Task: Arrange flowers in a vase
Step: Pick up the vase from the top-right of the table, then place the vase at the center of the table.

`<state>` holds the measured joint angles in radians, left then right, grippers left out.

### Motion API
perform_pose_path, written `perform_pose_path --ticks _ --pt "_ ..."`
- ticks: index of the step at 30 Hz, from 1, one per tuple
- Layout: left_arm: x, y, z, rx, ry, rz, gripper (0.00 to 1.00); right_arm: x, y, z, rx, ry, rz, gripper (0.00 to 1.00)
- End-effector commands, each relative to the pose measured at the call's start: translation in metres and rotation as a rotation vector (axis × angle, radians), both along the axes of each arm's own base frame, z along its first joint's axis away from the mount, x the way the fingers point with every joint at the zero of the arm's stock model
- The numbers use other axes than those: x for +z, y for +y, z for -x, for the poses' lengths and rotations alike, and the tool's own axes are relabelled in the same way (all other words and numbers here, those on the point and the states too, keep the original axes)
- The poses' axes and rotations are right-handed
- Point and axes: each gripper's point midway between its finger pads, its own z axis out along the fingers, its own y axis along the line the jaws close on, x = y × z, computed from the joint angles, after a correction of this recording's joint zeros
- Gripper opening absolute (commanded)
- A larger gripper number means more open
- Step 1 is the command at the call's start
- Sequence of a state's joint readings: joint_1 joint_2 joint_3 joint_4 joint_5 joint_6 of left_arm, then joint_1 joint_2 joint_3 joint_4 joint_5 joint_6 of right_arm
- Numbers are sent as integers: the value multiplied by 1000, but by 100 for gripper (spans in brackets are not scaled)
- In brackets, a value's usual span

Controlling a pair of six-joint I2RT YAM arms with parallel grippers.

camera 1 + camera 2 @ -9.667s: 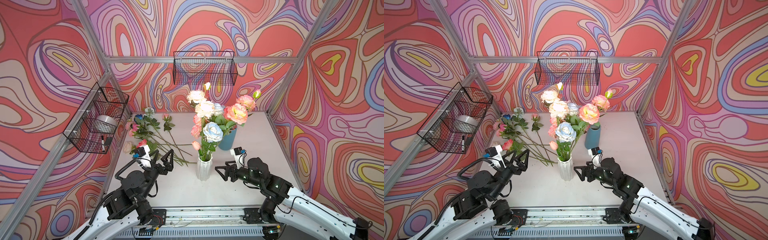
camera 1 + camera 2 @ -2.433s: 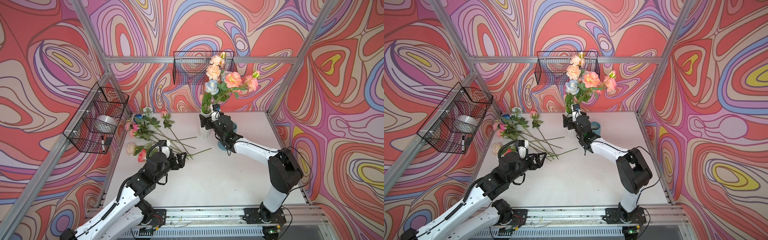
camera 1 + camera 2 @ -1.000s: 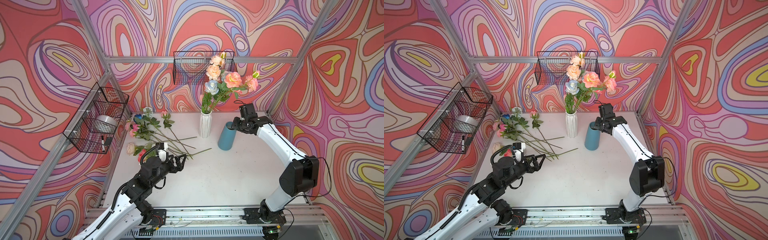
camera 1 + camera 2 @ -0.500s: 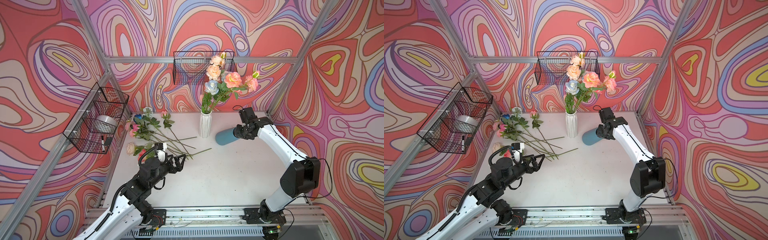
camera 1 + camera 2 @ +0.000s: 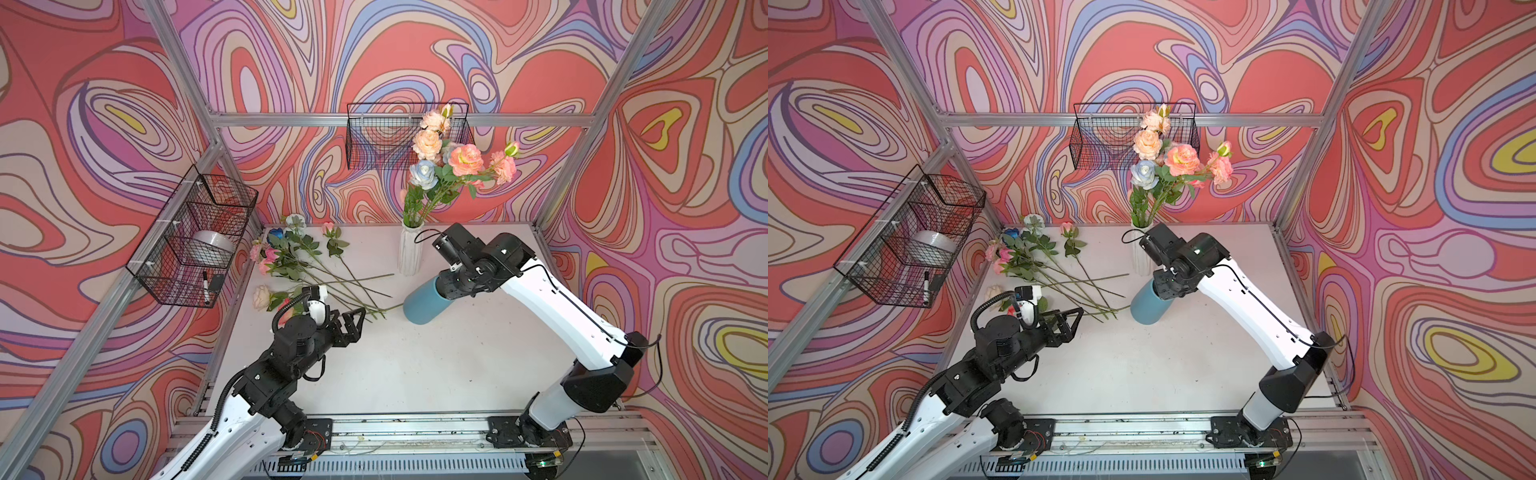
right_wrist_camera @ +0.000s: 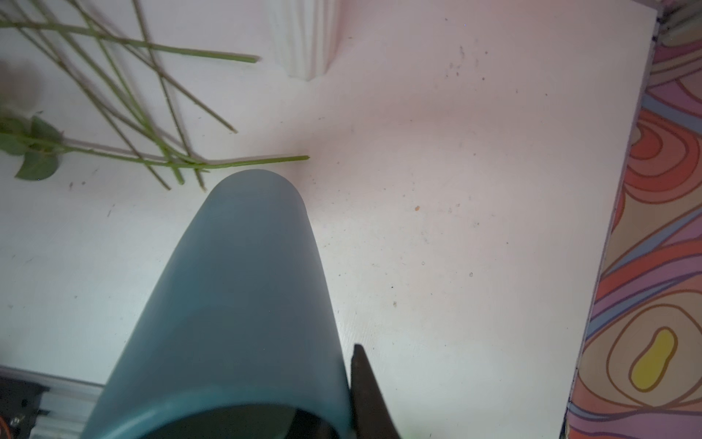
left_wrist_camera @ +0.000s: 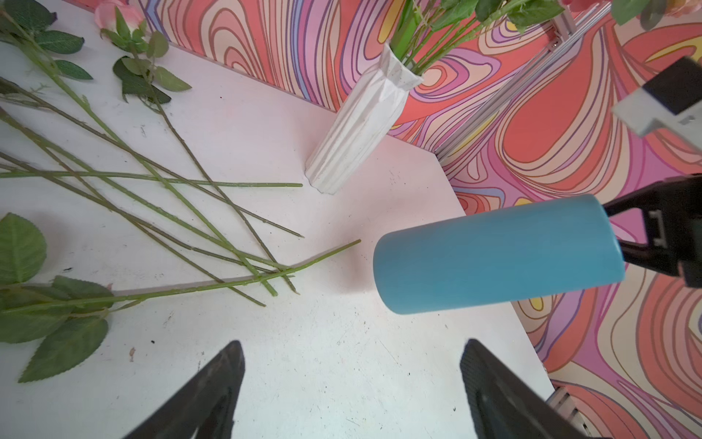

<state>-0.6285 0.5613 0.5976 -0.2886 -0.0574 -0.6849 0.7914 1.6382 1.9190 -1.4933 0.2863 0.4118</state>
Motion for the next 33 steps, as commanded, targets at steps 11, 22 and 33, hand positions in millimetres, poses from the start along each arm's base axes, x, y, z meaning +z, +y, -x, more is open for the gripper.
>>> perform_pose_path --ticks 11,22,33 --pt "16 25 5 95 -19 -27 91 -50 79 25 218 100 237 0" --pt "17 27 6 100 -10 -32 91 -60 97 23 235 70 125 62" --pt "3 26 -16 161 67 -101 87 54 65 8 121 -369 -169 64"
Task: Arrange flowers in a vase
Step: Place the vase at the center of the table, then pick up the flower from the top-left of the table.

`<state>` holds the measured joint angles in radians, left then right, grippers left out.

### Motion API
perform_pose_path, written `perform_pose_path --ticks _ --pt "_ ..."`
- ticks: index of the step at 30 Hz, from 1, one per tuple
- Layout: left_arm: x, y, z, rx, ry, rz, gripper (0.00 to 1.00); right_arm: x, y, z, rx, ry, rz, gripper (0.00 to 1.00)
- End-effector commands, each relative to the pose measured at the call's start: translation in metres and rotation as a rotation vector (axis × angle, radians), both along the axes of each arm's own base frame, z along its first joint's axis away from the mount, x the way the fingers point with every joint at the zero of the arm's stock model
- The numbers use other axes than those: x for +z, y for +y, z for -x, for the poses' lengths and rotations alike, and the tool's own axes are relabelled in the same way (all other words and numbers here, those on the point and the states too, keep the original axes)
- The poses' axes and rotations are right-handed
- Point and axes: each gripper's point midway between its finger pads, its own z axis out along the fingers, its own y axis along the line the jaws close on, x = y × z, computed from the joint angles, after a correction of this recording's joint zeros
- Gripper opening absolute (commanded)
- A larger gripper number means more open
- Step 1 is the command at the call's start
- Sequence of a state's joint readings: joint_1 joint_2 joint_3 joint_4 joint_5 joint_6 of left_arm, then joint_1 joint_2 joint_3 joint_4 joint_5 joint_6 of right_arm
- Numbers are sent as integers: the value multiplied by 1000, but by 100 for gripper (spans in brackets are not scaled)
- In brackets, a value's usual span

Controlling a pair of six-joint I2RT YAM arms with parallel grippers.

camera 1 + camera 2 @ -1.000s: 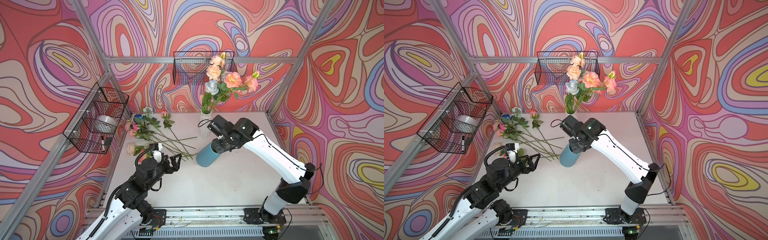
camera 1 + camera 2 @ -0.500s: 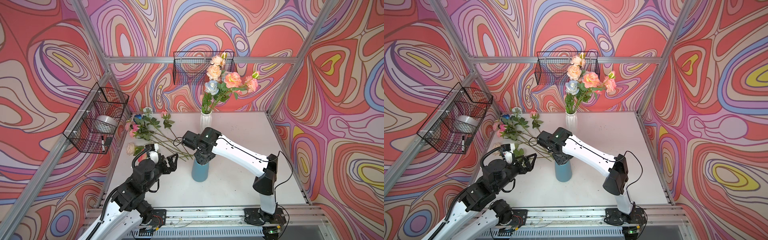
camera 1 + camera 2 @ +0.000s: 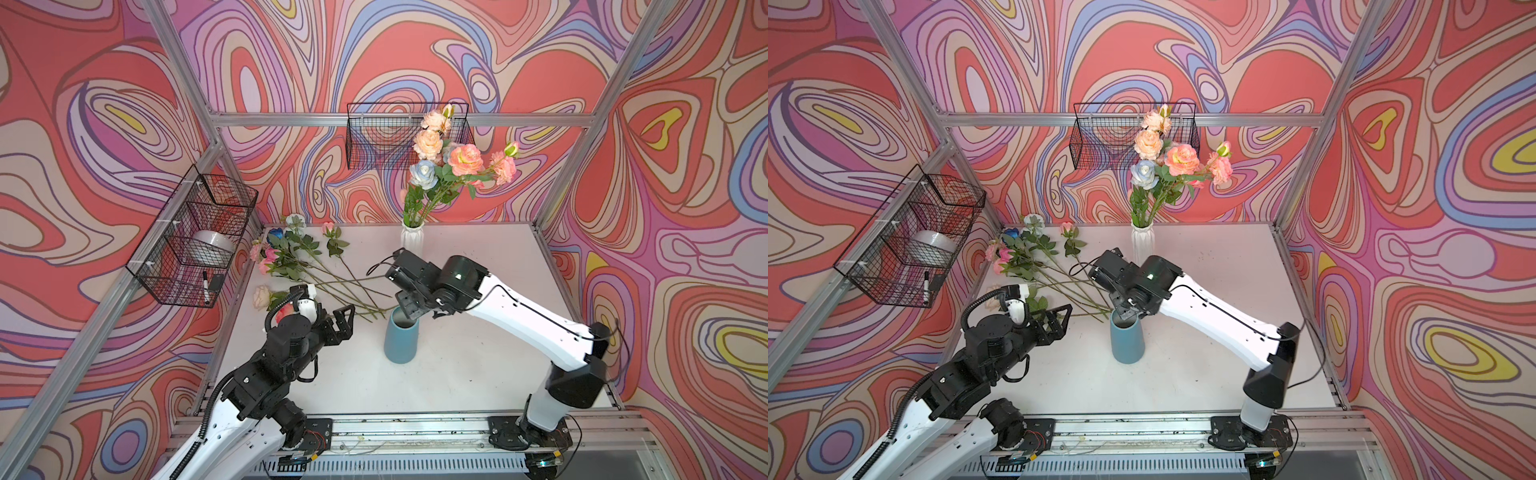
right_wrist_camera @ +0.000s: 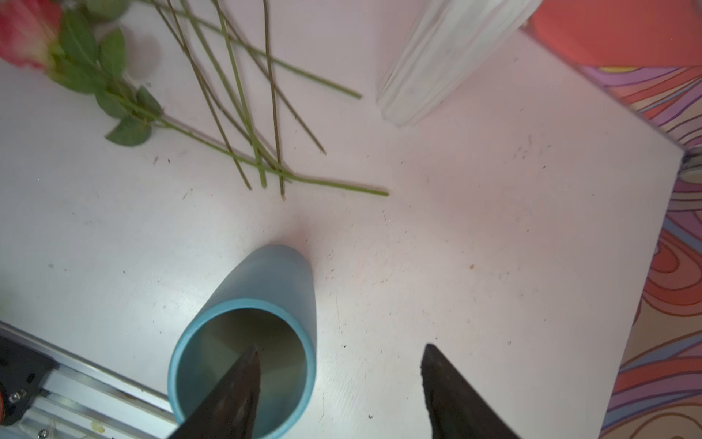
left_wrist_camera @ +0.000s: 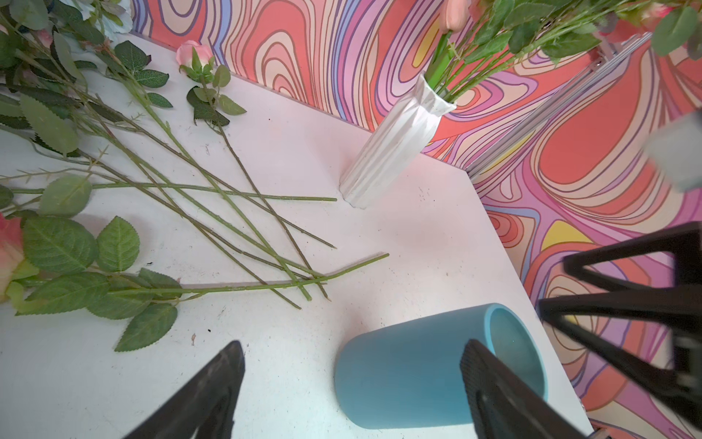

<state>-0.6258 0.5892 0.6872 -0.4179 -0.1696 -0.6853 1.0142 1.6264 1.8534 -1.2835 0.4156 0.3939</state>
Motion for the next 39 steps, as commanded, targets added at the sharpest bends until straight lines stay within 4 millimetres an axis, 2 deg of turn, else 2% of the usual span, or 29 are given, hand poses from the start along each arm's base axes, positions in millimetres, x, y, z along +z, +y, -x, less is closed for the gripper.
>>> perform_pose_path --ticks 1,4,8,9,10,12,14,17,21,25,29,34,39 --pt "-9 1 -21 51 63 -16 84 50 -11 -7 -45 -195 -196 62" --pt "-23 -2 -57 70 141 66 74 60 -16 -1 -26 -238 -277 55" --pt "-40 4 -112 146 161 84 69 53 -22 1 -32 -251 -282 48" --pt "-48 8 -127 174 181 74 66 50 -24 1 -35 -252 -277 48" --pt "-57 12 -141 202 205 70 58 48 -26 2 -40 -253 -274 47" --pt "-76 22 -168 247 239 95 52 45 -32 1 -60 -261 -269 46" --pt "-90 23 -196 246 265 130 55 41 -38 2 -69 -271 -264 45" --pt "-100 10 -237 193 266 99 64 32 -45 4 -83 -277 -259 45" --pt "-134 17 -275 255 366 -22 55 21 -51 4 -98 -276 -241 45" --pt "-159 33 -295 329 447 -153 56 13 -56 4 -110 -273 -219 45" --pt "-180 46 -305 392 515 -241 59 7 -60 3 -123 -273 -203 44" --pt "-201 50 -314 420 576 -282 56 6 -65 2 -139 -282 -200 44" --pt "-223 56 -314 442 647 -333 45 7 -71 2 -156 -295 -197 43"
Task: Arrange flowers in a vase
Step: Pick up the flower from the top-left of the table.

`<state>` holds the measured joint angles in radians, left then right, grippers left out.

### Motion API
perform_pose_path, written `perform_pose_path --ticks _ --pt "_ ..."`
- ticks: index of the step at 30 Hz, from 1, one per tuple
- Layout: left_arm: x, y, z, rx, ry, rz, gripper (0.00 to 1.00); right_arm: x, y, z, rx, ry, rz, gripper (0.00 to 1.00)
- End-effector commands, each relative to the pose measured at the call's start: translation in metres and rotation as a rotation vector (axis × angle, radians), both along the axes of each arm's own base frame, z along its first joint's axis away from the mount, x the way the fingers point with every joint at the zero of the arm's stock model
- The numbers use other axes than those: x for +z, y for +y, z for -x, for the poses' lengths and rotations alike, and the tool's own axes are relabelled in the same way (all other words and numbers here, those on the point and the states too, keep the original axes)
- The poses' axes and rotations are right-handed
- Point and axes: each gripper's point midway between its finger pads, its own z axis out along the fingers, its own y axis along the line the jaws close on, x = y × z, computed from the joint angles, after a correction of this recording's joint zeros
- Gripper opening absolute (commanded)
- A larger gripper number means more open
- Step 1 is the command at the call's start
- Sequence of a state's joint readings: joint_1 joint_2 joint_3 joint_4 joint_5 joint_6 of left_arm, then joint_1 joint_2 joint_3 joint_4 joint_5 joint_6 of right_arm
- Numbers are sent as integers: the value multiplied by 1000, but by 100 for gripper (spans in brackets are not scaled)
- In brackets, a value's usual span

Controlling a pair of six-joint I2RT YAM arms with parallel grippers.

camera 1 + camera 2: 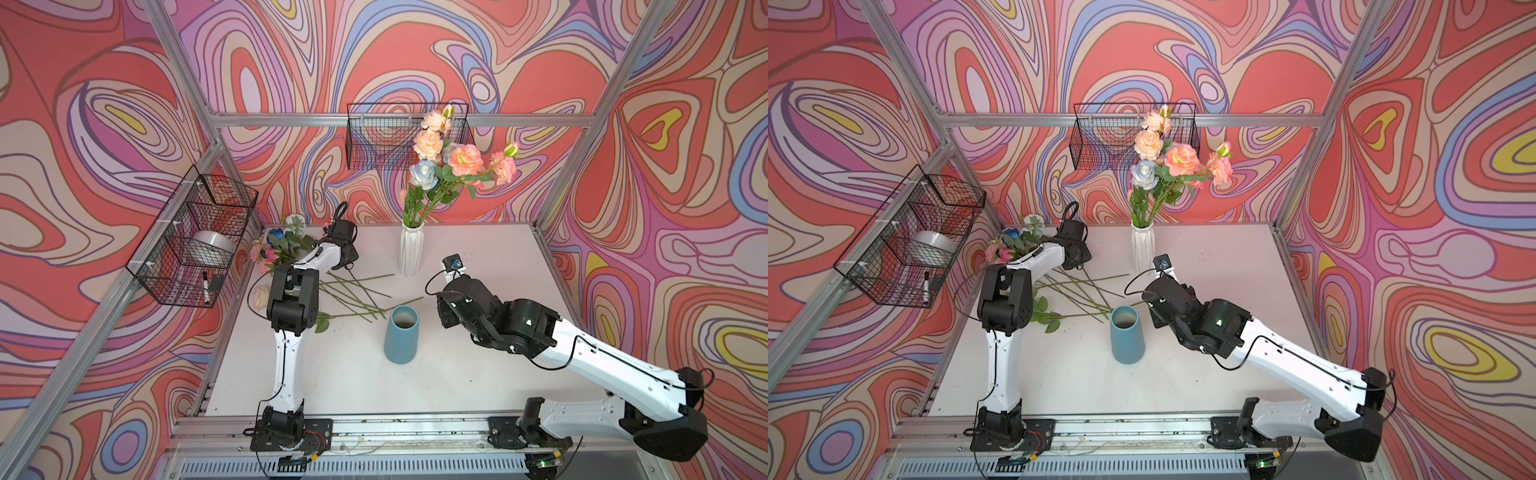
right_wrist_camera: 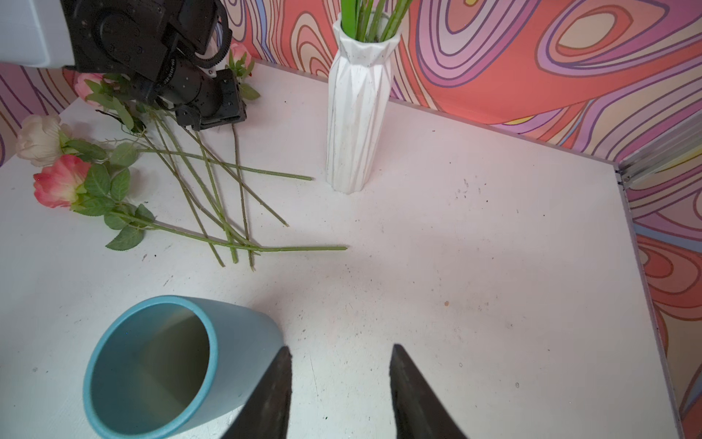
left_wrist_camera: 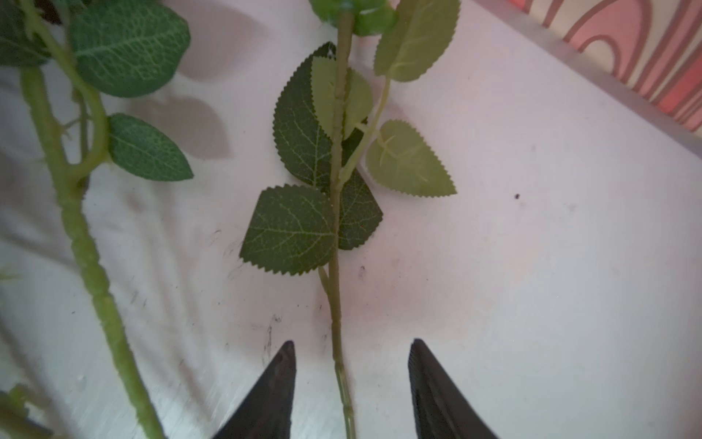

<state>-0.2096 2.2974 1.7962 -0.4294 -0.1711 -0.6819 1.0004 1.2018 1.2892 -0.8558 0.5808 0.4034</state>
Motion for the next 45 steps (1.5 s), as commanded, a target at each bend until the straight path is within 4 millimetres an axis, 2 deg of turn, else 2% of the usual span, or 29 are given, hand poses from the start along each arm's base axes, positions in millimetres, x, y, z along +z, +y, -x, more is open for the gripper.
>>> perform_pose_path --ticks 1,4,7,10,14,16,18,20,24,27,30,34,40,43,45 --pt "-18 16 16 35 103 -77 45 8 -10 -2 -37 -31 -20 43" --pt "-28 20 18 42 130 -85 40 8 -11 -2 -41 -33 -18 43" --pt "-36 23 20 49 147 -80 28 6 -13 -2 -50 -30 -11 42" --pt "-34 24 20 59 134 -69 17 6 -14 -1 -52 -29 -15 42" --pt "-17 23 11 55 73 -57 6 7 -17 0 -58 -29 -20 41" --pt "-3 23 6 54 25 -53 0 7 -17 1 -58 -28 -22 41" --pt "18 24 0 56 -61 -46 0 8 -18 1 -61 -27 -26 40" --pt "43 26 0 65 -154 -40 0 8 -19 2 -61 -26 -29 40" --pt "119 29 2 67 -417 -7 0 10 -21 3 -64 -30 -39 39" --pt "179 32 16 66 -591 10 0 12 -21 3 -62 -35 -53 39" --pt "244 31 40 42 -772 42 0 14 -19 2 -57 -36 -61 39" --pt "333 22 91 -27 -982 51 0 14 -17 2 -51 -39 -68 39" --pt "444 -22 188 -251 -1201 62 0 17 -15 2 -47 -42 -78 39" --pt "483 -44 235 -384 -1274 113 0 19 -16 2 -46 -48 -79 38" --pt "497 -60 257 -476 -1292 163 0 21 -18 2 -49 -52 -84 38"
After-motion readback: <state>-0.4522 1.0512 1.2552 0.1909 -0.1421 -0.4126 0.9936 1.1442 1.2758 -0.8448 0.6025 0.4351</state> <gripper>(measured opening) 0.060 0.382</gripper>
